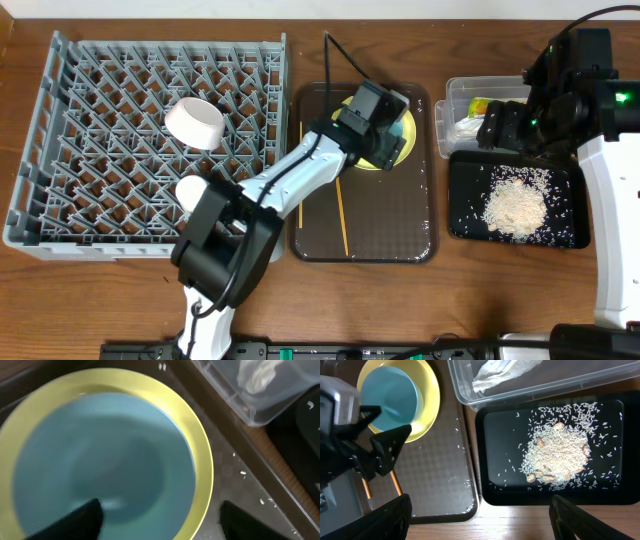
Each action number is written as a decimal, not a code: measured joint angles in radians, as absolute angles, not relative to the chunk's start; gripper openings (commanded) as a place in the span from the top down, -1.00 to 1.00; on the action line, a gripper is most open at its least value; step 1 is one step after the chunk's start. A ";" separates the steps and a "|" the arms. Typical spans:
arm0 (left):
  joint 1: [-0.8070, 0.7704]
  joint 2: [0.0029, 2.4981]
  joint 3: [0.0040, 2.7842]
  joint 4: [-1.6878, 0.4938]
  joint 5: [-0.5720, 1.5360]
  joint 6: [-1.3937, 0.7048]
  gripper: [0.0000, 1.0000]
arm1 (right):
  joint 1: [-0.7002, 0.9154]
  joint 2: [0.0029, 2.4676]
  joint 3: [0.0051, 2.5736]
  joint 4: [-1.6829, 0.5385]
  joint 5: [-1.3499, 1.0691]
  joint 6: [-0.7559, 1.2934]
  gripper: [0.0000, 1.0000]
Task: Sort waste into correct bins and load items into the dishwasher
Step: 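Reach the left gripper to the blue bowl on the yellow plate and lift it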
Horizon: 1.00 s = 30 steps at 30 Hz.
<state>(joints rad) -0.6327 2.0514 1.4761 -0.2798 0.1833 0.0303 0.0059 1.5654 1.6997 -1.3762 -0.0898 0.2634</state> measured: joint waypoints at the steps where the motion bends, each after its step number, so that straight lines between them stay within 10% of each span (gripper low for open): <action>1: -0.634 2.057 1.476 -0.280 0.183 0.033 -0.35 | 0.006 1.565 1.700 -1.376 -0.089 0.263 -0.71; 30: -0.635 2.089 1.476 -0.360 0.120 0.053 0.85 | 0.006 1.565 1.700 -1.390 -0.089 0.263 -0.72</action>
